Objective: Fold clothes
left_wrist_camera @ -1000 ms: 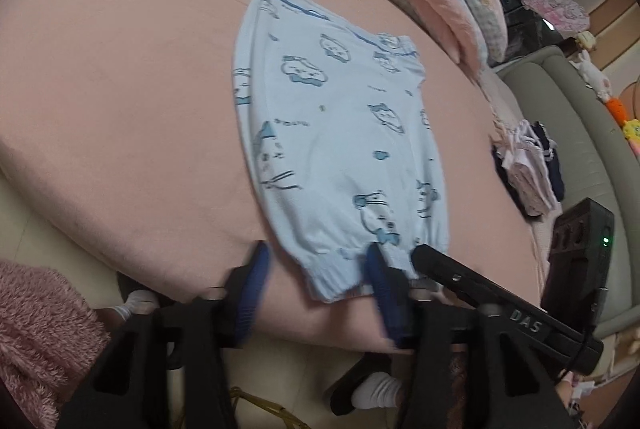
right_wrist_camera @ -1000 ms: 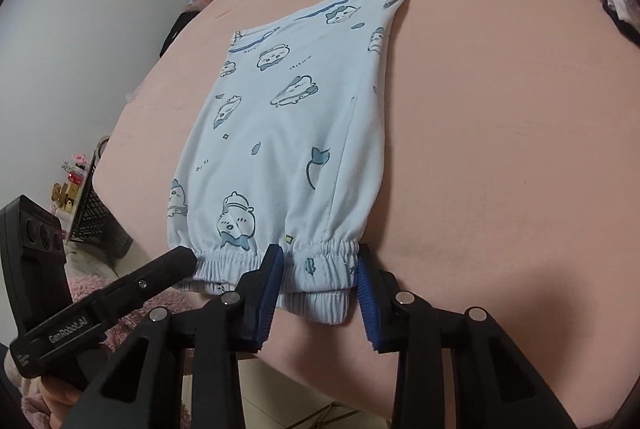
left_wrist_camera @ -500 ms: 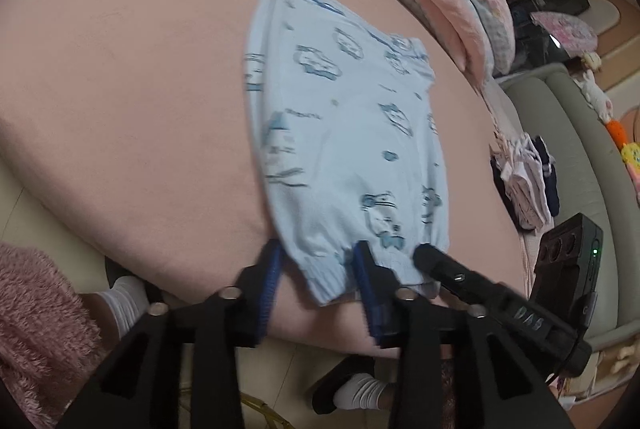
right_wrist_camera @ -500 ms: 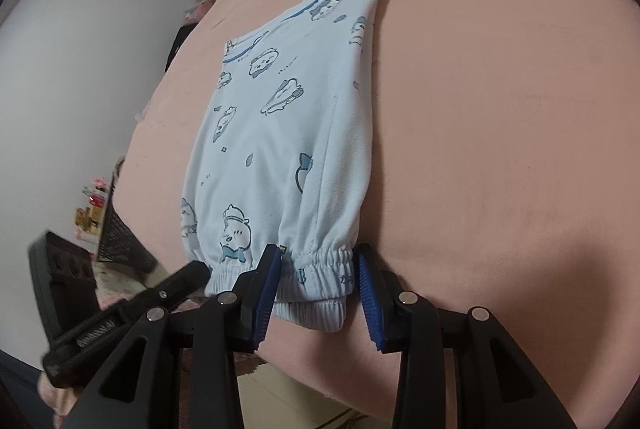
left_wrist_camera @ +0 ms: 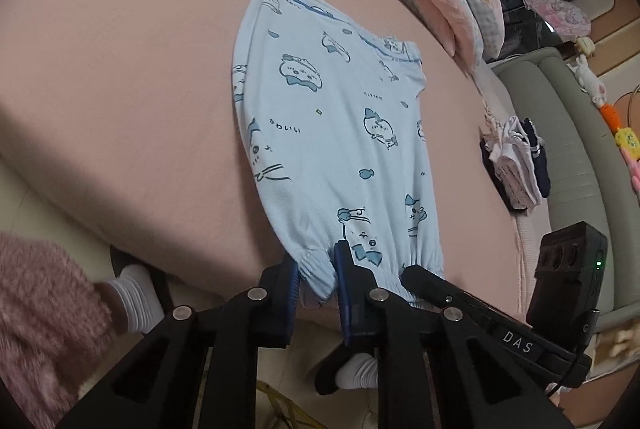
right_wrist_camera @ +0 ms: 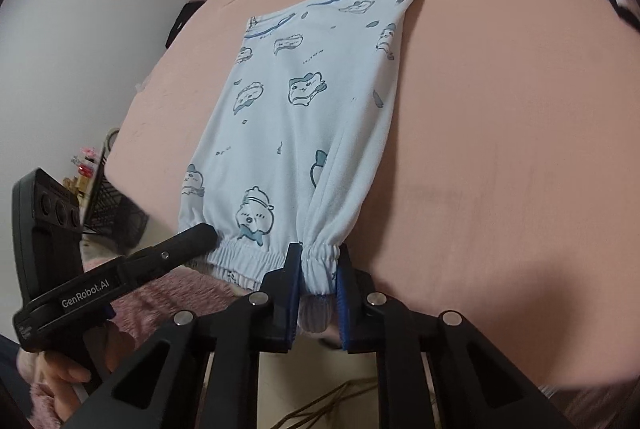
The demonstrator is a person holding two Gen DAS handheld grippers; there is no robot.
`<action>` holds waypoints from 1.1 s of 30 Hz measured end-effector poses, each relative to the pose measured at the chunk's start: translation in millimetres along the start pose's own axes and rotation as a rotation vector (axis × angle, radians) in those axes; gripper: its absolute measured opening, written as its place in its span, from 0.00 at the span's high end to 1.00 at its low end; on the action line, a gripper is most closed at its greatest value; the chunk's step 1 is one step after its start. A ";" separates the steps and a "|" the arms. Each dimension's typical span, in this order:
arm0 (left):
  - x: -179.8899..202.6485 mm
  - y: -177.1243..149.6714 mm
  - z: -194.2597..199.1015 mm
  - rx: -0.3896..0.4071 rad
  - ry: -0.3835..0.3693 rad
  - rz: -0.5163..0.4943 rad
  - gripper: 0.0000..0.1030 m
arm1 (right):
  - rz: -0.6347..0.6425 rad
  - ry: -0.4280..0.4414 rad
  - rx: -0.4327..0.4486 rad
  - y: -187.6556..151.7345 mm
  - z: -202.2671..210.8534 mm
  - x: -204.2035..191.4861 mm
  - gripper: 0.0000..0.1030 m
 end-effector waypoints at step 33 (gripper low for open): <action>15.3 165.0 -16.7 0.038 -0.157 0.033 0.86 | -0.059 0.165 0.041 160.0 29.9 -10.6 0.87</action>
Point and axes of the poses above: each gripper's, at about its wrist camera, not at the fingertips, and z roughly against the way its jaws point, x to its right, y to its top, the point moved 2 cm from there along -z, roughly the way its jaws point, and after that the axes turned 2 degrees about -x, right-handed, at the moved point
